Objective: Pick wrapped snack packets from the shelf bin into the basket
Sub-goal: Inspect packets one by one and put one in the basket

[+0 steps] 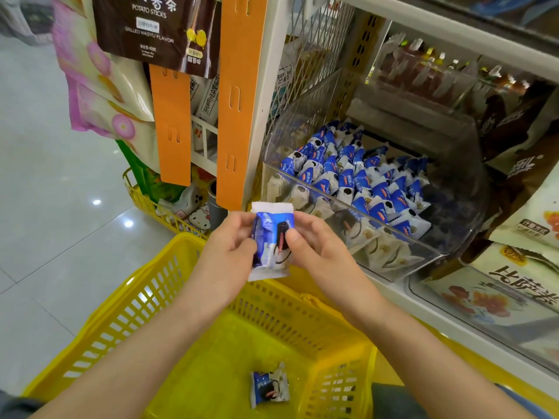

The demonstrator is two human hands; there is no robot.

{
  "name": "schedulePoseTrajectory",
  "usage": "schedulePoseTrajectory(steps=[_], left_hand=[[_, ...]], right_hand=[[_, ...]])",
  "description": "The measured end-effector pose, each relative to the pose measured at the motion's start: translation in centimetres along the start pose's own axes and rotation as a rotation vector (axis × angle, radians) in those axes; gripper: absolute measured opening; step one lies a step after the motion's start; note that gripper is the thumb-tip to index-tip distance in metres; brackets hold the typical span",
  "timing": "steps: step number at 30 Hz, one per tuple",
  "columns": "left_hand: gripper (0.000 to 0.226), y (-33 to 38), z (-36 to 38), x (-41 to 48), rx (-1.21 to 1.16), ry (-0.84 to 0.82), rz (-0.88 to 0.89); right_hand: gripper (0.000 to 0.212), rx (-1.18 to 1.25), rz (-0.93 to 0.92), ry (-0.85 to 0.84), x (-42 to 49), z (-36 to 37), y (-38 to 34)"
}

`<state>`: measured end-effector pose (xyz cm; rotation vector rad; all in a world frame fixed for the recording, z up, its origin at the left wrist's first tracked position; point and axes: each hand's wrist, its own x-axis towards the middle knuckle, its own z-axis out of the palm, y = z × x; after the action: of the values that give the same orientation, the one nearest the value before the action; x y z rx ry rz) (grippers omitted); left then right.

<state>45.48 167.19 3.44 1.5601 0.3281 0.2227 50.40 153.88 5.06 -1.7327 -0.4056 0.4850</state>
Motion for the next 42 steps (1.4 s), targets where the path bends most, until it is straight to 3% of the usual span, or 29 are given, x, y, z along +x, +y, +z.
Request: schedulePoseTrajectory(steps=[6,8,11,14,18,21,24,27,35,39,42], left_hand=[[0.043,0.2,0.7,0.3,-0.235,-0.100,-0.207],[0.015,0.2,0.7,-0.1,-0.162,-0.182,-0.152],[0.024,0.0,0.4,-0.4,-0.059,-0.213,-0.059],[0.028,0.6,0.4,-0.4,-0.026,-0.187,-0.043],[0.034,1.0,0.4,-0.4,-0.059,-0.182,-0.004],[0.030,1.4,0.5,0.0,-0.102,-0.137,-0.002],[0.028,1.8,0.6,0.2,-0.129,-0.119,-0.013],[0.028,2.2,1.0,0.3,-0.143,-0.119,-0.011],[0.037,2.7,1.3,0.8,-0.137,-0.104,0.004],[0.035,2.7,1.1,1.0,-0.164,-0.094,-0.003],[0.034,2.7,1.0,1.0,-0.156,-0.099,-0.013]], right_hand=[[0.012,0.099,0.040,0.055,0.3,-0.8,-0.8],[0.011,0.083,0.005,0.107,0.3,-0.8,-0.7],[0.013,0.034,-0.069,0.167,0.2,-0.7,-0.6],[0.016,-0.166,-0.182,0.226,-0.2,-0.9,-0.5],[0.013,-0.349,-0.362,0.214,-0.9,-1.5,-1.5],[0.014,-0.421,-0.464,0.324,-0.4,-3.4,-3.1],[0.006,-0.545,-0.361,0.442,1.1,-6.4,-4.5],[0.003,-0.709,-0.152,0.396,2.9,-8.7,-4.2],[0.023,-0.864,0.089,0.250,5.2,-11.0,-2.6],[0.044,-1.004,0.168,0.213,5.6,-10.6,-2.7],[0.042,-1.001,0.212,0.180,5.5,-10.4,-3.0]])
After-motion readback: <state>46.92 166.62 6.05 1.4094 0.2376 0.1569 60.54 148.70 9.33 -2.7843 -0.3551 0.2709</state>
